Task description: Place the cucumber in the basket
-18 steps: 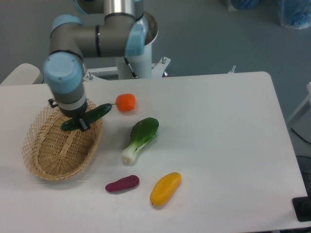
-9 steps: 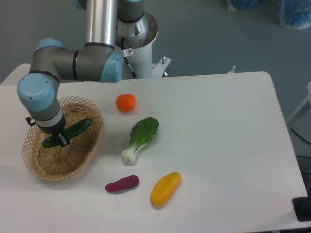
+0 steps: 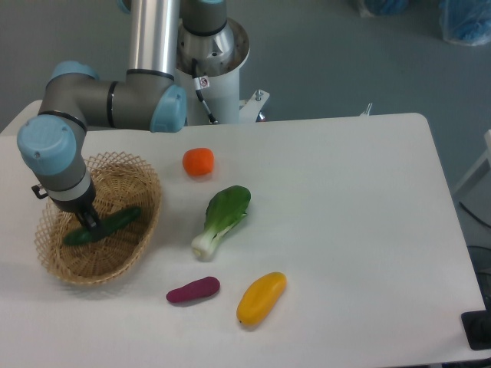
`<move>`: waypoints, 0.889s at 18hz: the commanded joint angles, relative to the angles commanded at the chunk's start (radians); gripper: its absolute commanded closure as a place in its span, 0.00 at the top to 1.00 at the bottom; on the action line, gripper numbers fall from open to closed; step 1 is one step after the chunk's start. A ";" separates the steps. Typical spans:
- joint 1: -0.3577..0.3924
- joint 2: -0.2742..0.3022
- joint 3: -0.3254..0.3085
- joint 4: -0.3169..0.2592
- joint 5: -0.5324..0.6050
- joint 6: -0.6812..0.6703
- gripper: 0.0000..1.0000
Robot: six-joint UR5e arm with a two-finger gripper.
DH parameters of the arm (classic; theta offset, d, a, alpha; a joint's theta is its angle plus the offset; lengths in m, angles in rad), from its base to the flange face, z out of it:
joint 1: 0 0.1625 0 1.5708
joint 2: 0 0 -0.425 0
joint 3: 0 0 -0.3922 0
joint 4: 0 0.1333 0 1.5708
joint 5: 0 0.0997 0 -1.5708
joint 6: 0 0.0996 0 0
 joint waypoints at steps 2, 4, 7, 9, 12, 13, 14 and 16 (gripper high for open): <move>0.043 -0.006 0.015 0.003 -0.002 0.006 1.00; 0.083 -0.026 0.043 0.002 0.002 0.009 1.00; 0.216 -0.077 0.089 -0.011 0.006 0.084 1.00; 0.262 -0.084 0.123 -0.050 0.012 0.156 1.00; 0.334 -0.118 0.179 -0.106 0.014 0.242 1.00; 0.356 -0.133 0.190 -0.104 0.014 0.271 1.00; 0.371 -0.149 0.204 -0.101 0.014 0.291 1.00; 0.399 -0.181 0.244 -0.103 0.035 0.319 1.00</move>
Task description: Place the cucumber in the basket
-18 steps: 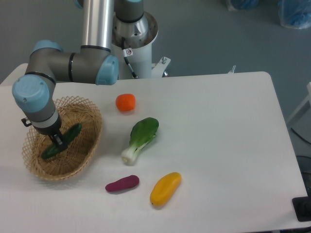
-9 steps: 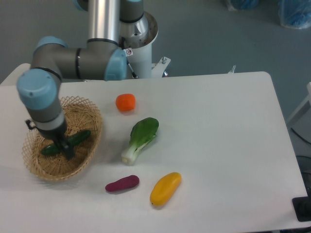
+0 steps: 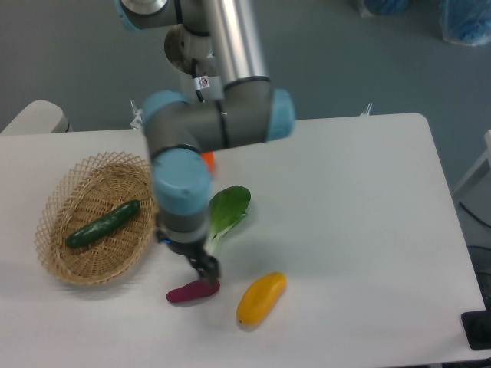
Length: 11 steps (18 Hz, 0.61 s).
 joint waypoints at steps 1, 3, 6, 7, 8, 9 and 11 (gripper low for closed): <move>0.017 -0.018 0.028 0.000 0.009 0.015 1.00; 0.058 -0.054 0.081 -0.005 0.011 0.073 1.00; 0.106 -0.101 0.137 -0.008 0.038 0.178 1.00; 0.132 -0.117 0.156 -0.006 0.052 0.231 1.00; 0.146 -0.127 0.169 -0.006 0.052 0.267 1.00; 0.161 -0.134 0.178 -0.006 0.051 0.293 1.00; 0.180 -0.160 0.210 -0.008 0.052 0.310 1.00</move>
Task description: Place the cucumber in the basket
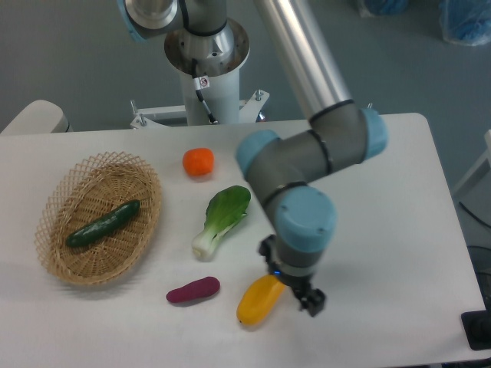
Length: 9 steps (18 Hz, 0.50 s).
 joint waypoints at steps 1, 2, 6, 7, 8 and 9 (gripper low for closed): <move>0.012 -0.009 0.012 0.000 0.000 0.009 1.00; 0.026 -0.015 0.022 -0.005 0.000 0.027 1.00; 0.057 -0.040 0.039 -0.012 -0.002 0.117 1.00; 0.057 -0.040 0.039 -0.012 0.000 0.117 1.00; 0.057 -0.042 0.042 -0.012 0.000 0.117 1.00; 0.057 -0.042 0.039 -0.012 0.000 0.117 1.00</move>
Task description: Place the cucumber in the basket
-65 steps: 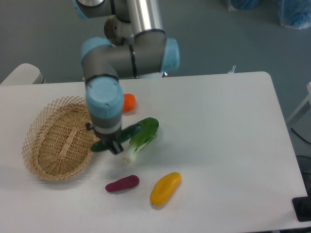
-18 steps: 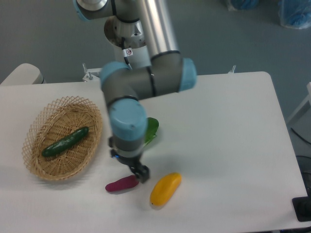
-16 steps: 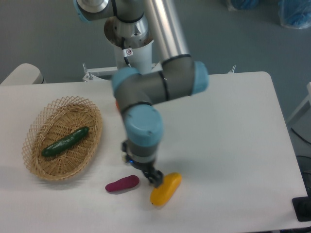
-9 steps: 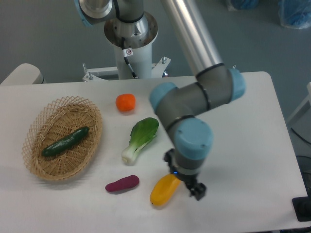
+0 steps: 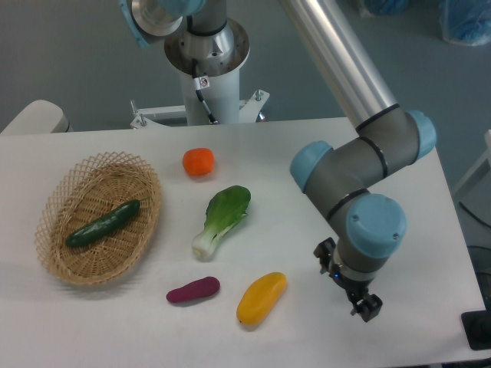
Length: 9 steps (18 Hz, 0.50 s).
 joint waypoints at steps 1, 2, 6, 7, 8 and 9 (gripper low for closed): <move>-0.002 0.000 0.000 0.002 0.000 0.000 1.00; -0.002 0.000 -0.002 0.002 0.002 -0.006 1.00; -0.002 0.002 -0.006 0.003 -0.002 -0.008 1.00; -0.002 0.002 -0.005 0.003 0.000 -0.011 1.00; -0.002 0.000 -0.006 0.005 0.000 -0.011 1.00; -0.002 0.002 -0.008 0.005 -0.003 -0.011 1.00</move>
